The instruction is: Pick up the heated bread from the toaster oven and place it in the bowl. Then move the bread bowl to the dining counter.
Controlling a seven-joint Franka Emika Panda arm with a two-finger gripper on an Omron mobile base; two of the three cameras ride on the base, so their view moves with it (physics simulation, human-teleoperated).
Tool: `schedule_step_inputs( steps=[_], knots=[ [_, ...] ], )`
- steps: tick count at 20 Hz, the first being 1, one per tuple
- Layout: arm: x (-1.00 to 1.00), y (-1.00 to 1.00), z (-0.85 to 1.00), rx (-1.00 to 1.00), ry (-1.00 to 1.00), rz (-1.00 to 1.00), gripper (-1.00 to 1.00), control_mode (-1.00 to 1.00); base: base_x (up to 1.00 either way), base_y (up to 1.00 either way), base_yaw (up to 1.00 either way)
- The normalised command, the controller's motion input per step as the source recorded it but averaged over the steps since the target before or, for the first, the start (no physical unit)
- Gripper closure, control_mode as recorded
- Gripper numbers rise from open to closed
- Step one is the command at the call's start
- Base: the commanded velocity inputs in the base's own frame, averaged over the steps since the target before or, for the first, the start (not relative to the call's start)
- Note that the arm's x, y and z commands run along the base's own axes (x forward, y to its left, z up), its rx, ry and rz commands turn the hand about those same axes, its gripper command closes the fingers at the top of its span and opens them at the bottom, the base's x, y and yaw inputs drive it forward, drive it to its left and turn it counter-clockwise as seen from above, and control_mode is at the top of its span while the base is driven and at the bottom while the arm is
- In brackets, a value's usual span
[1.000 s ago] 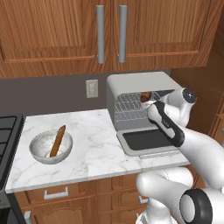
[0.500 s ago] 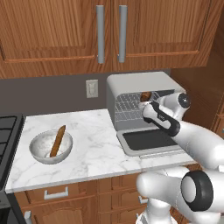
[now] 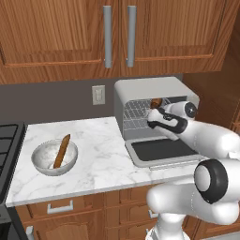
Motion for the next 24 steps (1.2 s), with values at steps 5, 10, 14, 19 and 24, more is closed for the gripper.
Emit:
schedule_step_inputs(
  steps=[5,10,14,19,24],
  knots=[
    [0.34,0.0,-0.16,0.0,0.0,0.0,-1.0,-1.0,0.0,0.0,0.0],
    [0.33,0.0,-0.21,0.0,0.0,0.0,-1.0,-1.0,0.0,0.0,0.0],
    [0.29,0.0,-0.3,-0.02,0.0,0.0,-1.0,-1.0,0.0,0.0,0.0],
    [0.29,0.0,-0.32,-0.04,0.0,0.0,-1.0,-1.0,0.0,0.0,0.0],
    [0.18,0.0,-0.28,-0.04,0.01,0.0,-1.0,-1.0,0.0,0.0,0.0]
  ],
)
